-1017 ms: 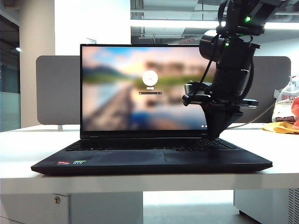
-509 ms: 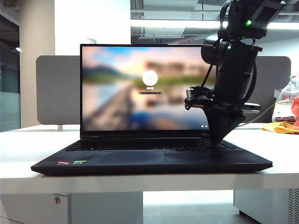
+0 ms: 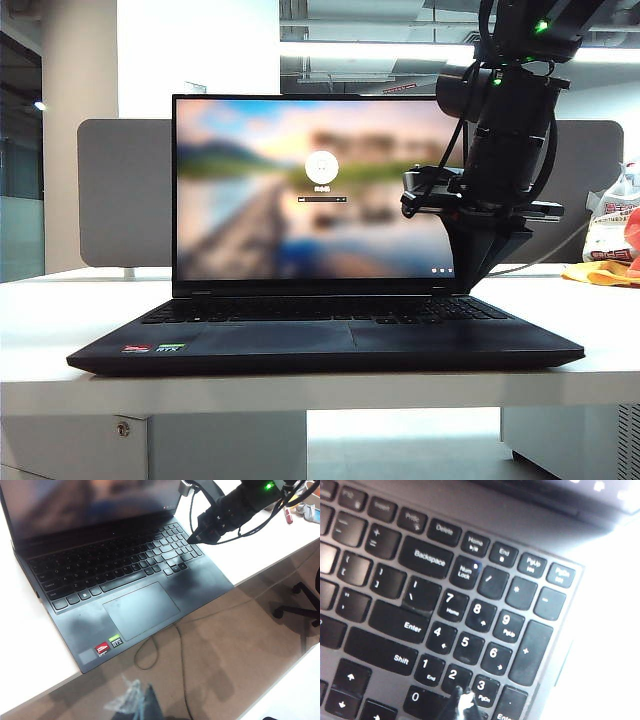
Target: Open the lid of the laptop and use the keypad to enter the password "123".
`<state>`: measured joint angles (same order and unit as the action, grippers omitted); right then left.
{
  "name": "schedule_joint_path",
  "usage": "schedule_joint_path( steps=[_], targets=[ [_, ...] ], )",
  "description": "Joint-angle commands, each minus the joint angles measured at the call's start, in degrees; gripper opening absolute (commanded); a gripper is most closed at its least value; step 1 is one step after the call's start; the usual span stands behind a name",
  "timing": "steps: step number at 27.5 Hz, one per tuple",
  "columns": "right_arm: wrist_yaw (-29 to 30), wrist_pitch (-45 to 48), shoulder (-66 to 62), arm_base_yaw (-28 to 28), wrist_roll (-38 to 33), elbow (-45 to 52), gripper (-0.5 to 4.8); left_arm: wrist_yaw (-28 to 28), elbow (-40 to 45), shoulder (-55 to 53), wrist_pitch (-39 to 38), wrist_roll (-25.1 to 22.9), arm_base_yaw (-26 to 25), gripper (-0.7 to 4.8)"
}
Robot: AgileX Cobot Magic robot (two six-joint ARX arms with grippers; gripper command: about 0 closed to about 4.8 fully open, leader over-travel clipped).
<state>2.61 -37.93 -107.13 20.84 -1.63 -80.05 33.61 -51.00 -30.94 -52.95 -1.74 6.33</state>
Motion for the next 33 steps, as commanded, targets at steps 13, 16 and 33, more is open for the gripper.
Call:
schedule_joint_path(
  steps=[13,16,33],
  targets=[
    [-0.76,-2.45,-2.86,-0.59,0.24,-0.31,-0.05,0.00,-0.31,0.02,1.03,-0.70,0.09,-0.04],
    [-0.83,-0.57,0.02,-0.59,0.61,-0.35,-0.05,-0.04,-0.31,0.02,1.22,-0.92,0.09,-0.04],
    [-1.05,-2.08,7.85,-1.01,1.68,0.59,-0.05,0.02,-0.31,0.13,1.11,-1.29,0.09,-0.04]
  ],
)
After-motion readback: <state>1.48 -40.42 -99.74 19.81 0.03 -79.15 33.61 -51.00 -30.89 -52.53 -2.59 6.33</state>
